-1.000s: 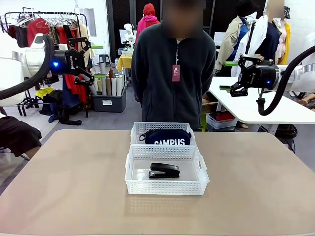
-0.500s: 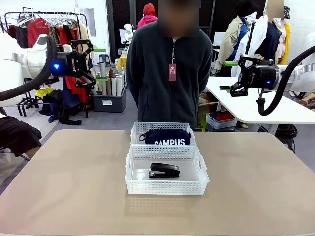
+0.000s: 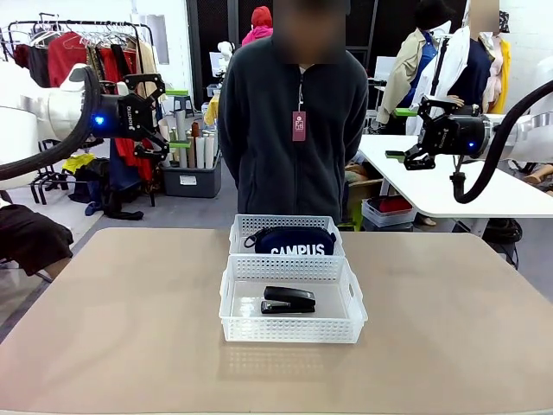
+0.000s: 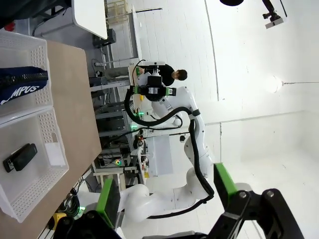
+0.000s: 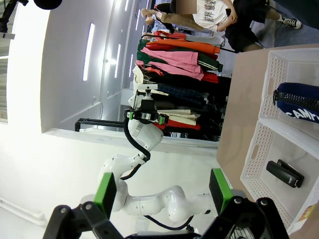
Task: Distribute items into two baskets.
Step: Place the picked Stapler into the Organizing basket as instructed by the person.
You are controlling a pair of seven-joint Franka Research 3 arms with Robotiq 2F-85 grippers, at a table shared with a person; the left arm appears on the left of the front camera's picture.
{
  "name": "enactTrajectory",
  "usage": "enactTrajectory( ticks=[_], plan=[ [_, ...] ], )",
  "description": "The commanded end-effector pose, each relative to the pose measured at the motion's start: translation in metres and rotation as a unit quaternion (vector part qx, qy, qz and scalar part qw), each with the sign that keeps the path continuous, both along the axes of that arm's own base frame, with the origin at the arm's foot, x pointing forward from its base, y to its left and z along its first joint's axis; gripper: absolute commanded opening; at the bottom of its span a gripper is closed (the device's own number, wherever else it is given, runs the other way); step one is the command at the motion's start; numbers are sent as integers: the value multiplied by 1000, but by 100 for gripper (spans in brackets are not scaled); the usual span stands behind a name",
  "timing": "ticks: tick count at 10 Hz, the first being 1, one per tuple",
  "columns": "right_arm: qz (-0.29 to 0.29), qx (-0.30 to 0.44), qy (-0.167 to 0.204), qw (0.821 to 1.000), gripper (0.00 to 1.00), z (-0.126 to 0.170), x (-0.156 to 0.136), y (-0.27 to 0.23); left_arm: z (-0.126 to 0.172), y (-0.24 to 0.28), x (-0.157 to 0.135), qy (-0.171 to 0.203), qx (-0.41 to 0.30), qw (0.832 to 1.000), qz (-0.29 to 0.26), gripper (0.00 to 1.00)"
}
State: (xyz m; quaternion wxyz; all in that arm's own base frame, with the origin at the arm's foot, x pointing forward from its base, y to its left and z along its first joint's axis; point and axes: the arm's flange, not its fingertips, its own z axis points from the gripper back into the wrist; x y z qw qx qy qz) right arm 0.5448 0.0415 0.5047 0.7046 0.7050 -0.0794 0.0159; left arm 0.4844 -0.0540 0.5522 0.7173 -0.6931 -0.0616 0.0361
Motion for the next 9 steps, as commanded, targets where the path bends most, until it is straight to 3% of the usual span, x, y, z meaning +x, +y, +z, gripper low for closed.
enactTrajectory(
  ticks=[1, 9],
  plan=[
    [1, 5, 0, 1000, 100, 2, -1, 0, 2, 0, -1, -2, 0, 1000, 0, 100],
    [1, 5, 0, 1000, 100, 2, -1, 0, 2, 0, -1, -2, 0, 1000, 0, 100]
  ],
)
